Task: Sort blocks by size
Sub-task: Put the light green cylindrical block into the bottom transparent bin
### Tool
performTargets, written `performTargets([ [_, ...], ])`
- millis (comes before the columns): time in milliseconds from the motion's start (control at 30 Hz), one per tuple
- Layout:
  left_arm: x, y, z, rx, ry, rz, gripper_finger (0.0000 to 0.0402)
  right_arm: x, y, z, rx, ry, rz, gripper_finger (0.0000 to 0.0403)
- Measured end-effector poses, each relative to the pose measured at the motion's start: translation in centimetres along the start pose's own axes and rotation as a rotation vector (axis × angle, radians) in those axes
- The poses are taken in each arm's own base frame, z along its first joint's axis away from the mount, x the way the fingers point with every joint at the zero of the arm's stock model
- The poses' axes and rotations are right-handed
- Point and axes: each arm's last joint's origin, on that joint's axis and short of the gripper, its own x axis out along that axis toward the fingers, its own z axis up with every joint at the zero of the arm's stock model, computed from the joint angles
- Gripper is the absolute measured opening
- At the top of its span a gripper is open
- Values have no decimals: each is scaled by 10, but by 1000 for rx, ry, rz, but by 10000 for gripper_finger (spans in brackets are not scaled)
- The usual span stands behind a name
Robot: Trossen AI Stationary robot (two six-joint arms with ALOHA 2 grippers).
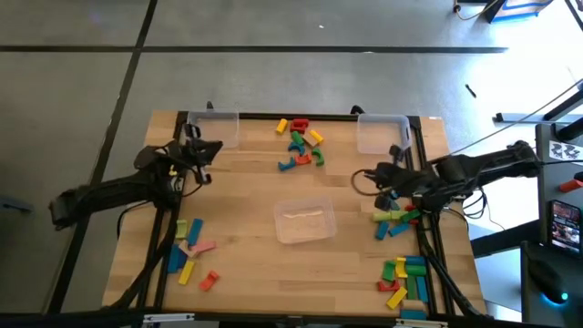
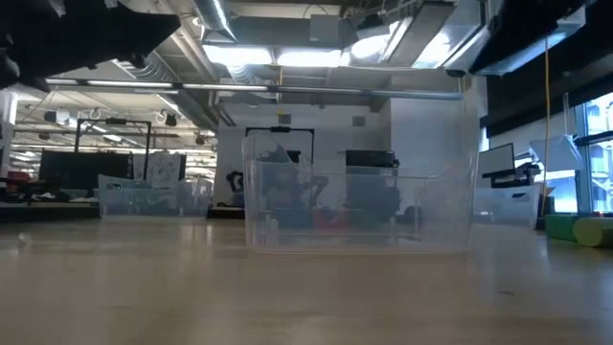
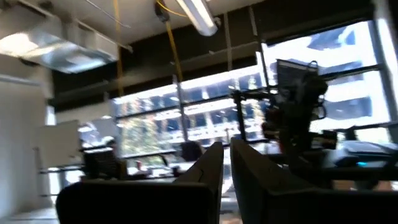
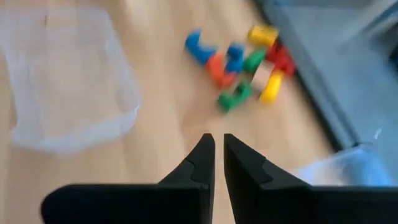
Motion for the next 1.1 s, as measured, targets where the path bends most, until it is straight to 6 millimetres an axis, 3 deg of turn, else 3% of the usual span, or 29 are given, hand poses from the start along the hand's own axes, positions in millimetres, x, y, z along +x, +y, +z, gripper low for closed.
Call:
performTargets([
  [467,34,-18,2,-20,91,-174,24,44,33,-17,94,553,174,33],
  [700,36,-19,1,-6,93,-187,24,60,41,-27,111,745,96,39],
  [800,36,-19,1,-13,96,-187,24,65,43,-30,91,796,68,71],
  [1100,36,-19,1,-46,101,-185,24,73,46,-36,30,852,66,223],
])
